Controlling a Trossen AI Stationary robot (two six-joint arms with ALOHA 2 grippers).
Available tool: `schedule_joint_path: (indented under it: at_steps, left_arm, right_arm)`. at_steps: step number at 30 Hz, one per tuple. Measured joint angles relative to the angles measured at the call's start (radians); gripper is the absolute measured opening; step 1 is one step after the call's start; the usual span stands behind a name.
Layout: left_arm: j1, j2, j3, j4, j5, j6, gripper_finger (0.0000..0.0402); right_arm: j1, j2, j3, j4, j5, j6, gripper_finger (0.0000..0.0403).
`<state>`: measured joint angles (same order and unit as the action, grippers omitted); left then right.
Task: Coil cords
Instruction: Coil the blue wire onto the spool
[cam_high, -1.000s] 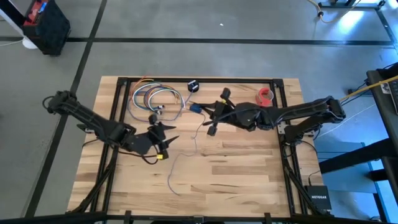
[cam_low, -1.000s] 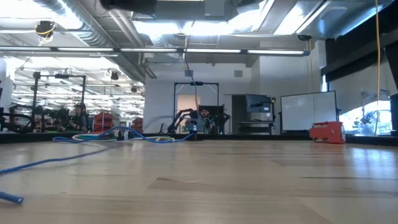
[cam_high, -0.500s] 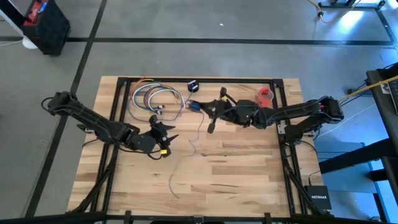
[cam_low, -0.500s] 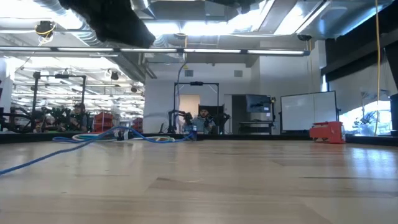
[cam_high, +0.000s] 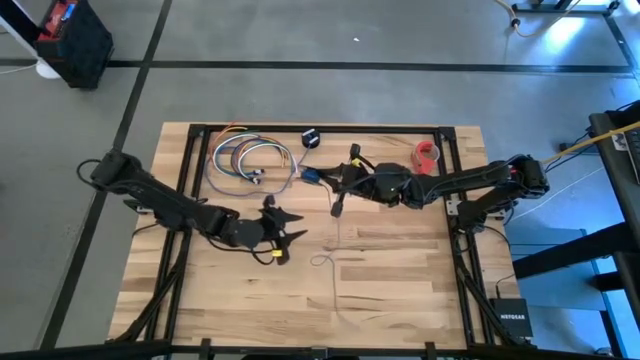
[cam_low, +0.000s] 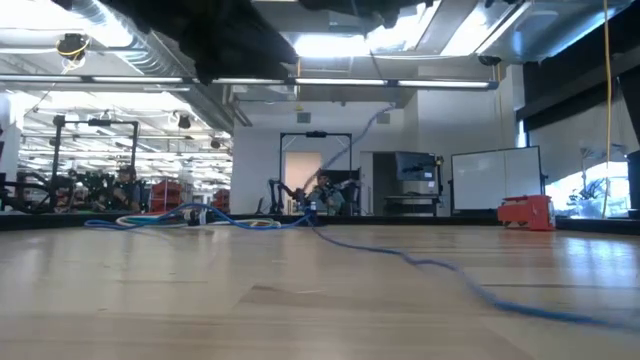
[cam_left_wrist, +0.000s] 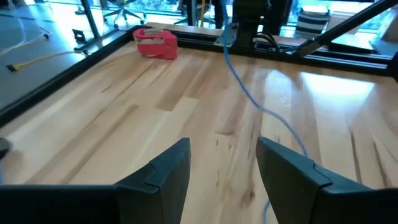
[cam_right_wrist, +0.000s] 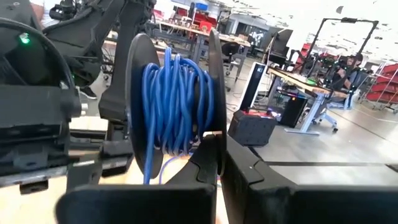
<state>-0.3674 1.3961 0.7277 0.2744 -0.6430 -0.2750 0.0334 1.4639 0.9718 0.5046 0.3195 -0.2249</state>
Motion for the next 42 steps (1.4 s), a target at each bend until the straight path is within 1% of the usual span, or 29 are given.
schedule_joint_path:
  at_steps: [6, 11, 15, 20, 23, 25, 35, 38, 42]
  left_arm:
    - [0.062, 0.103, 0.000, 0.233, 0.170, 0.054, 0.0178]
    - [0.124, 0.189, 0.001, 0.433, 0.196, 0.124, 0.0178]
    - [0.180, 0.256, 0.018, 0.548, 0.292, 0.136, 0.0178]
    - [0.221, 0.305, 0.064, 0.553, 0.343, 0.132, 0.0178]
    - [0.229, 0.315, 0.086, 0.556, 0.421, 0.145, 0.0178]
    - [0.227, 0.315, 0.087, 0.553, 0.453, 0.153, 0.0178]
    - [0.244, 0.316, 0.087, 0.561, 0.460, 0.150, 0.0176]
    - [0.247, 0.316, 0.087, 0.573, 0.459, 0.152, 0.0160]
    - [0.246, 0.316, 0.087, 0.586, 0.460, 0.165, 0.0121]
  right_arm:
    - [0.000, 0.000, 0.000, -0.005, 0.000, 0.000, 0.0007]
    - [0.000, 0.000, 0.000, -0.012, 0.000, 0.000, 0.0007]
    - [0.000, 0.000, 0.000, -0.015, 0.000, 0.000, 0.0008]
    - [0.000, 0.000, 0.000, -0.023, 0.000, 0.000, 0.0008]
    - [0.000, 0.000, 0.000, -0.027, 0.000, 0.000, 0.0008]
    - [0.000, 0.000, 0.000, -0.030, 0.000, 0.000, 0.0008]
    - [0.000, 0.000, 0.000, -0.032, 0.000, 0.004, 0.0008]
    - [0.000, 0.000, 0.000, -0.030, 0.000, 0.004, 0.0008]
    - [0.000, 0.000, 0.000, -0.028, 0.000, 0.004, 0.0008]
